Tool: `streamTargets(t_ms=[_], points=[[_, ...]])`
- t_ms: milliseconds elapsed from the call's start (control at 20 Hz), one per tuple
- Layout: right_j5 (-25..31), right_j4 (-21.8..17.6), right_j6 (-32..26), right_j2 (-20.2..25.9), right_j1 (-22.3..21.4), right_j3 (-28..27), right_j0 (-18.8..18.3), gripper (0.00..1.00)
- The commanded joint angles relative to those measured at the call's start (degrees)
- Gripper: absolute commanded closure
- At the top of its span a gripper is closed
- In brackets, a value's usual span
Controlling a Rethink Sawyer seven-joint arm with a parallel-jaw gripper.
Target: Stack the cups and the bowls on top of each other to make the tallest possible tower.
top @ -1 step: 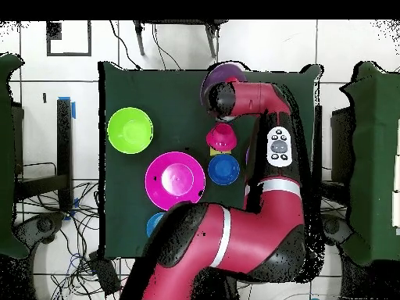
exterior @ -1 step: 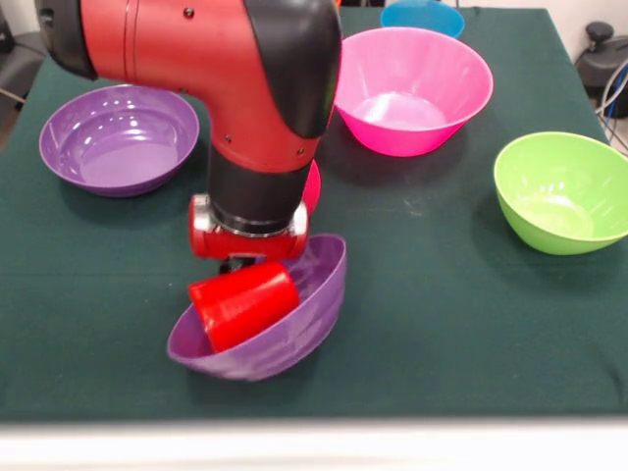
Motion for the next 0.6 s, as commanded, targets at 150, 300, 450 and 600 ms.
streamTargets(t_ms=[150,300,450,600], points=[[-2.47,-4.41,-4.86,4.68,10.46,-13.68,4.22,1.00],[-1.78,-2.99,-3.21,4.50,10.65,-13.63,5.05,1.00],[0.25,-0.04,-1.40,4.65,9.29,-10.15,4.83,1.00],[1.10,2.42,-0.82,5.12,8.01,-6.69,3.97,1.00]])
